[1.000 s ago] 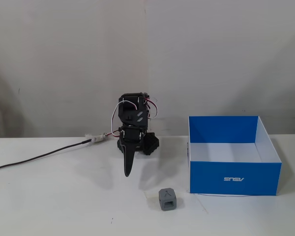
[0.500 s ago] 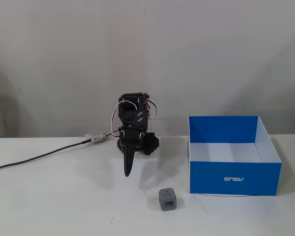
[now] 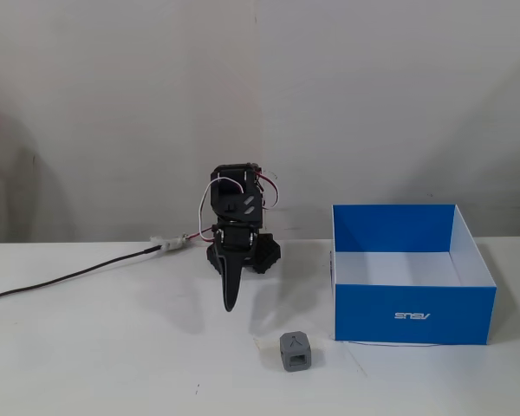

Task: Pick the gray block and keep it in the box.

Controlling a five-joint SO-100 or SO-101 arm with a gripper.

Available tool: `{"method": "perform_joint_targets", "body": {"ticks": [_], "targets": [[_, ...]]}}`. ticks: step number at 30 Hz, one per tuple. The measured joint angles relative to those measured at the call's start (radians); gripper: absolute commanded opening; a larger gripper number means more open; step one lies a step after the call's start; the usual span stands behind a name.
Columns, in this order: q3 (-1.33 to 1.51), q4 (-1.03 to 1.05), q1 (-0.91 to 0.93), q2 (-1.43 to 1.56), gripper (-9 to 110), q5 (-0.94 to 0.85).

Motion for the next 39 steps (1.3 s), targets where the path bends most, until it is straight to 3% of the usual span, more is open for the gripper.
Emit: {"method": "perform_joint_targets", "body": {"ticks": [15,22,30,39], "targets": [[-0.008,0.011,-0.015,0.0,0,0.0],[-0.183,0.015,-0.052,-0.043,0,0.029],[-0.499,-0.009,-0.227,-0.663,25,0.141],[-0.753,-0.043,-0.316,-1.244,32,0.192]]}}
